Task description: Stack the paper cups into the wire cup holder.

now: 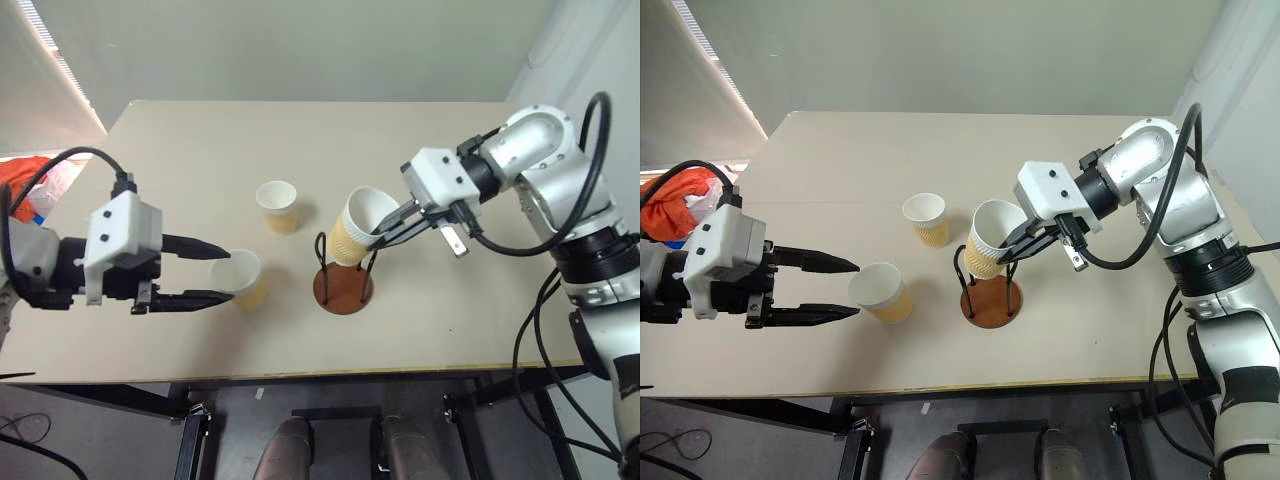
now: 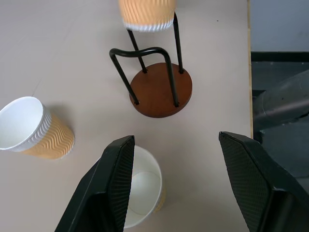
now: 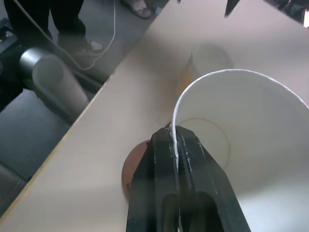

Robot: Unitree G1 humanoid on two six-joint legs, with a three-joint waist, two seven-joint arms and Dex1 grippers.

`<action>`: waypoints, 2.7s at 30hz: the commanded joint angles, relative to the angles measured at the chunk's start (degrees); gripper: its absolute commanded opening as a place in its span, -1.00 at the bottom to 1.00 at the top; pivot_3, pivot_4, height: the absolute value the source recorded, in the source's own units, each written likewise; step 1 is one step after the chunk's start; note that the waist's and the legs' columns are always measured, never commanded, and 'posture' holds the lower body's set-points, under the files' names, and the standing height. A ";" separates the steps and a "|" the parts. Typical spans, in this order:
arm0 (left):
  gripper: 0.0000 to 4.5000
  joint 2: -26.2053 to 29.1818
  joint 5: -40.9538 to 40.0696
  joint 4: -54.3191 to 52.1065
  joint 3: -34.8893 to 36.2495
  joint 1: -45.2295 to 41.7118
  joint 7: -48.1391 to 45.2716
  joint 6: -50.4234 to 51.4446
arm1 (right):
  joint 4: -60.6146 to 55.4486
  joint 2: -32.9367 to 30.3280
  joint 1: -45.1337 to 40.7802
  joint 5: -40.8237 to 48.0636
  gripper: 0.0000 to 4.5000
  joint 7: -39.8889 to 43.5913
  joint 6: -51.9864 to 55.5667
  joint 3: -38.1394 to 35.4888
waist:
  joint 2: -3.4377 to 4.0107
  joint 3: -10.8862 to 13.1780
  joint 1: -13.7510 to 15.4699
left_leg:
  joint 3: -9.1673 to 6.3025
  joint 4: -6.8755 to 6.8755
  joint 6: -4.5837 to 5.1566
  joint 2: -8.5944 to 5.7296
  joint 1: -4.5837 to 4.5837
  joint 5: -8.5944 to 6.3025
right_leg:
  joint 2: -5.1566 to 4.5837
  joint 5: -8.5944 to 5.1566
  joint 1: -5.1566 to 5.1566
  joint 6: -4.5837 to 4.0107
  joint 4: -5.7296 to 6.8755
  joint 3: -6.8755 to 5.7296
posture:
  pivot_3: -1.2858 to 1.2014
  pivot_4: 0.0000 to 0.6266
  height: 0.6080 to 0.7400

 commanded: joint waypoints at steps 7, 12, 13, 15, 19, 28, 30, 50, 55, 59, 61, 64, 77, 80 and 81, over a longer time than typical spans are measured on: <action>0.36 2.35 -0.05 -2.15 2.82 1.43 -0.42 -0.27 | 2.29 3.50 0.11 -7.34 -0.98 -0.57 -5.47 -0.28 | -0.01 -0.01 -0.09 | 0.00 0.00 -0.10 0.11 0.02 -0.01 | 0.07 0.00 -0.01 -0.04 0.01 -0.03 | 0.03 -0.52 1.00; 0.36 3.80 1.28 -0.65 0.78 0.38 -0.90 -1.83 | 3.54 4.46 0.12 -9.90 -0.41 -1.64 -5.40 -0.91 | -0.01 -0.01 -0.08 | 0.00 0.00 -0.14 0.11 0.01 -0.05 | 0.07 -0.01 -0.01 -0.08 0.01 -0.03 | 0.03 -0.52 1.00; 0.36 4.29 1.89 -0.01 -0.04 -0.04 -1.19 -2.58 | 3.63 4.66 0.08 -9.97 -0.24 -1.81 -5.21 -1.18 | -0.01 -0.01 -0.08 | -0.01 0.00 -0.15 0.11 0.01 -0.05 | 0.07 -0.01 -0.01 -0.08 0.01 -0.03 | 0.03 -0.52 1.00; 0.36 5.50 3.51 1.90 -2.33 -1.49 -2.09 -4.64 | 3.50 4.85 0.05 -9.73 0.06 -1.96 -4.69 -1.75 | -0.01 -0.01 -0.08 | -0.01 0.00 -0.16 0.11 0.01 -0.06 | 0.07 -0.01 -0.01 -0.08 0.01 -0.04 | 0.03 -0.52 1.00; 0.36 7.51 8.17 6.96 -10.42 -7.78 -4.80 -10.13 | 2.47 4.94 0.29 -7.49 0.72 -2.95 -1.38 -3.98 | -0.01 -0.01 0.09 | -0.03 0.00 -0.20 0.14 0.00 -0.08 | 0.09 -0.01 -0.03 -0.09 0.02 -0.04 | 0.03 -0.52 1.00; 0.36 1.38 22.20 17.45 -31.40 -26.36 -14.18 -21.87 | -4.95 15.49 4.66 18.30 0.99 -21.79 29.36 -24.35 | -0.04 -0.03 0.20 | 0.00 -0.03 -0.21 0.12 -0.07 -0.09 | 0.12 -0.04 -0.13 -0.20 -0.02 -0.01 | 0.03 -0.52 1.00; 0.36 -0.30 25.26 19.77 -34.26 -28.46 -15.34 -24.29 | -7.87 15.91 7.12 18.94 0.99 -25.32 31.23 -25.41 | -0.06 -0.04 0.08 | -0.05 -0.03 -0.24 0.17 -0.08 -0.11 | 0.19 -0.04 -0.16 -0.20 -0.03 -0.03 | 0.03 -0.52 1.00; 0.28 -10.32 37.24 31.38 -44.55 -33.65 -15.97 -37.00 | -26.96 8.39 19.26 26.50 1.00 -35.32 37.78 -28.52 | -0.07 -0.04 0.12 | -0.05 0.30 -0.09 0.21 -0.10 -0.09 | 0.21 0.21 0.01 0.23 -0.04 -0.05 | 0.03 -0.52 1.00; -0.35 -11.76 37.07 34.16 -45.12 -35.21 -16.28 -39.24 | -28.81 7.15 20.60 28.01 1.00 -37.62 37.62 -29.85 | -0.08 -0.05 0.14 | -0.05 0.47 -0.03 0.20 -0.11 -0.05 | 0.21 0.26 0.10 0.31 -0.06 -0.03 | 0.03 -0.52 1.00; -0.96 -12.58 37.15 36.04 -45.65 -36.26 -16.32 -40.30 | -29.88 6.44 21.31 29.25 1.00 -39.04 37.61 -30.84 | -0.09 -0.06 0.22 | -0.04 0.58 0.00 0.20 -0.12 -0.03 | 0.21 0.27 0.14 0.33 -0.08 -0.03 | 0.03 -0.52 1.00; -0.98 -12.74 37.03 37.02 -46.09 -36.91 -16.32 -40.92 | -30.29 6.00 21.67 29.83 1.00 -39.49 37.51 -31.41 | -0.09 -0.06 0.26 | -0.04 0.60 0.01 0.20 -0.12 -0.02 | 0.21 0.28 0.15 0.34 -0.08 -0.03 | 0.03 -0.52 1.00; -0.98 -12.14 34.96 37.68 -46.93 -38.56 -16.32 -41.92 | -31.03 5.02 22.50 31.28 1.00 -39.94 37.46 -32.44 | -0.09 -0.06 0.29 | -0.04 0.60 0.02 0.19 -0.14 -0.02 | 0.21 0.29 0.15 0.36 -0.10 -0.03 | 0.03 -0.52 1.00; -0.98 -9.65 -3.66 43.02 -61.92 -70.91 -16.32 -43.03 | -42.65 -14.46 54.25 37.33 1.00 -36.03 39.86 -62.98 | 0.04 -0.20 2.31 | -0.13 0.94 0.28 -0.07 -0.91 -0.54 | 0.08 0.33 0.14 1.08 -0.84 0.07 | 0.03 -0.52 1.00; -0.98 -12.40 -6.70 43.96 -71.09 -75.49 -16.32 -47.81 | -44.14 -16.27 59.21 38.13 1.00 -35.84 39.89 -67.87 | 0.03 -0.20 2.00 | -0.01 1.00 0.44 -0.20 -0.88 -0.64 | 0.00 0.27 0.27 1.60 -1.03 0.19 | 0.03 -0.52 1.00; -0.98 -13.47 -6.75 44.77 -73.81 -76.71 -16.32 -49.75 | -44.86 -16.34 60.00 39.03 1.00 -36.51 39.79 -68.47 | 0.02 -0.18 1.88 | 0.00 1.05 0.46 -0.19 -0.92 -0.65 | -0.02 0.22 0.27 1.74 -1.06 0.20 | 0.03 -0.52 1.00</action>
